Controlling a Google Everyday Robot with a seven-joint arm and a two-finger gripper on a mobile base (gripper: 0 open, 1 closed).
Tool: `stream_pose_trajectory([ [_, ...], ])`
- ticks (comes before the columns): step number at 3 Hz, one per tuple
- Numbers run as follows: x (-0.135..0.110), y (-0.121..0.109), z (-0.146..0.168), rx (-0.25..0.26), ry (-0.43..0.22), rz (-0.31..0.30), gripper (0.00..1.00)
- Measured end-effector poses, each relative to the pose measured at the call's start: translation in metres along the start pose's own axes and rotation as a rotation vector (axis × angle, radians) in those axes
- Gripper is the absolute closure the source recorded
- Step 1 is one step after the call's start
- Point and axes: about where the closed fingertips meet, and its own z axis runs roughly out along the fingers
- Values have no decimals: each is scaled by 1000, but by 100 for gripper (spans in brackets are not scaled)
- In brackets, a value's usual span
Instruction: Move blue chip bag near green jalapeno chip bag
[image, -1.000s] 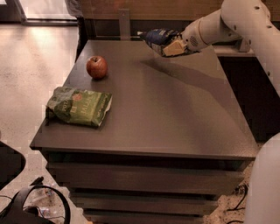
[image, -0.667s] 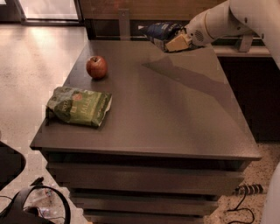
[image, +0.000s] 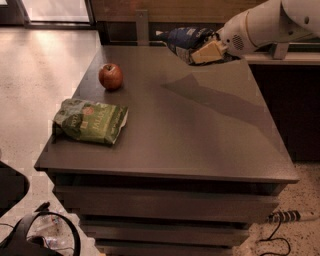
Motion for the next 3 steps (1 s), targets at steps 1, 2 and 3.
stream_pose_trajectory([
  [1, 10, 41, -22, -46, -9, 13, 100],
  [2, 16, 85, -36, -95, -11, -2, 100],
  [3, 17, 127, -33, -151, -30, -20, 100],
])
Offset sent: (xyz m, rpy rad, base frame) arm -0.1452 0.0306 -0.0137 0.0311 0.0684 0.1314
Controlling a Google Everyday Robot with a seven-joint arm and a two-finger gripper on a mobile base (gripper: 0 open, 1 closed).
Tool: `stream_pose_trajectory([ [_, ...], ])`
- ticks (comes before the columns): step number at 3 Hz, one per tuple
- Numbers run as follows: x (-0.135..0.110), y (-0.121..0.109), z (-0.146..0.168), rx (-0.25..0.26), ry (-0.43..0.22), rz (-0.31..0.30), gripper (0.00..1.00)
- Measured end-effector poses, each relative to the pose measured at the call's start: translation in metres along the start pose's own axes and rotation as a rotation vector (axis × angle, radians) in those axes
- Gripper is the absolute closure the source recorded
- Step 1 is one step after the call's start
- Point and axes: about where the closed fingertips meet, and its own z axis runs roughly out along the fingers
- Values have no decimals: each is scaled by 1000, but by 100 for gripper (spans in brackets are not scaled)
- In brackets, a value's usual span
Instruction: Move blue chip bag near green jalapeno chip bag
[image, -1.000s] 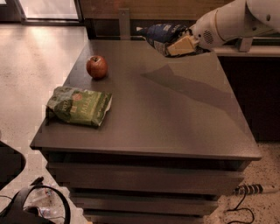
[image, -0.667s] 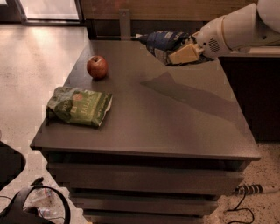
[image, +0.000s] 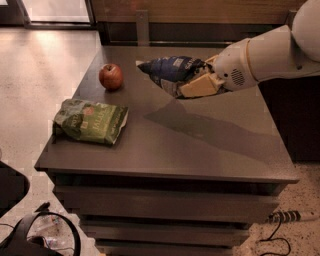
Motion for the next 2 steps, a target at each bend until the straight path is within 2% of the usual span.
stream_pose_trajectory([
  [1, -3, 36, 20, -82, -31, -22, 100],
  [2, -10, 63, 35, -145, -40, -55, 100],
])
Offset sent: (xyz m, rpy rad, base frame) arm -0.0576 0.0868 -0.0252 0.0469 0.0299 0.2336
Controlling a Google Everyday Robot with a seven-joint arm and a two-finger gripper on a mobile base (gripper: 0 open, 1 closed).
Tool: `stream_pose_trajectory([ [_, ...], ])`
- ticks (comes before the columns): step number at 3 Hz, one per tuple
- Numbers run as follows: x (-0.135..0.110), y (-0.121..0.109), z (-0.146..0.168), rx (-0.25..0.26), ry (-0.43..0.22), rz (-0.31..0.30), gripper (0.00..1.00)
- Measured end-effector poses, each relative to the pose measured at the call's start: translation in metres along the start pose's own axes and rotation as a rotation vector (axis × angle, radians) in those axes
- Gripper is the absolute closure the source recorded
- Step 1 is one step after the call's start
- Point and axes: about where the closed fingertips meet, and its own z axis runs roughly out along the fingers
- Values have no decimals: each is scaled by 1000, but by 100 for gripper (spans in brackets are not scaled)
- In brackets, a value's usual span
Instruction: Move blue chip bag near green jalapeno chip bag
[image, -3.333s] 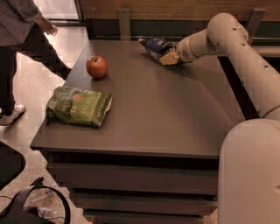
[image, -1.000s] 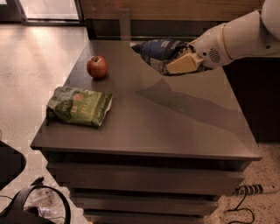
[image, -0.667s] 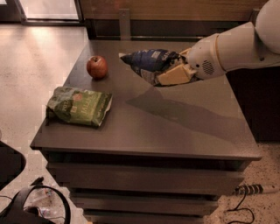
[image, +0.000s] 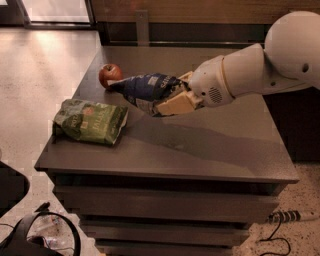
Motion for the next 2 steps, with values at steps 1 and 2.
stream_pose_trajectory([
  [1, -1, 0, 0, 0, 1, -1, 81],
  [2, -2, 1, 2, -3, 1, -3, 59],
])
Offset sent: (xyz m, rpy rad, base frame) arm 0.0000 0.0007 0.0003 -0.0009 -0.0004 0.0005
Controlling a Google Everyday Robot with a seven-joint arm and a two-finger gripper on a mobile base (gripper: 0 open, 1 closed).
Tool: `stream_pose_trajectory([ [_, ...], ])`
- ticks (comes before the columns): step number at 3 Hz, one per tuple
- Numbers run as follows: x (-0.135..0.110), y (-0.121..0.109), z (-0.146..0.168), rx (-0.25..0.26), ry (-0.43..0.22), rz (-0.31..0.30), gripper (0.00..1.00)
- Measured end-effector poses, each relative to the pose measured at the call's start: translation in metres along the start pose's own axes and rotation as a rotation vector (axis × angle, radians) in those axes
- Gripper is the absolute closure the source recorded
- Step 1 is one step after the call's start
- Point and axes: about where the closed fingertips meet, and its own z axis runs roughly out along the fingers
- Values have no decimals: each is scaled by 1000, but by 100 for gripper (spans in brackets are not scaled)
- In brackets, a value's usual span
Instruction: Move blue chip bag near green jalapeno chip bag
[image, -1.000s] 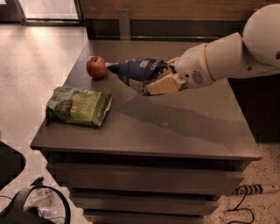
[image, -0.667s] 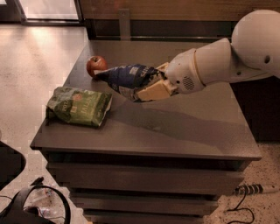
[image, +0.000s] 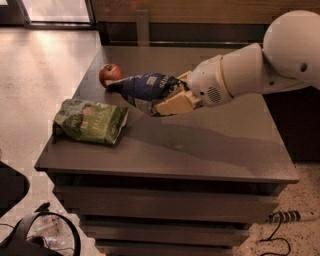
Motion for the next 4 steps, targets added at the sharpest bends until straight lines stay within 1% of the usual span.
stream_pose_trajectory([
  [2, -2, 3, 3, -6, 1, -5, 11],
  [3, -3, 4, 4, -8, 2, -7, 0],
  [4, -3, 4, 4, -8, 2, -7, 0],
])
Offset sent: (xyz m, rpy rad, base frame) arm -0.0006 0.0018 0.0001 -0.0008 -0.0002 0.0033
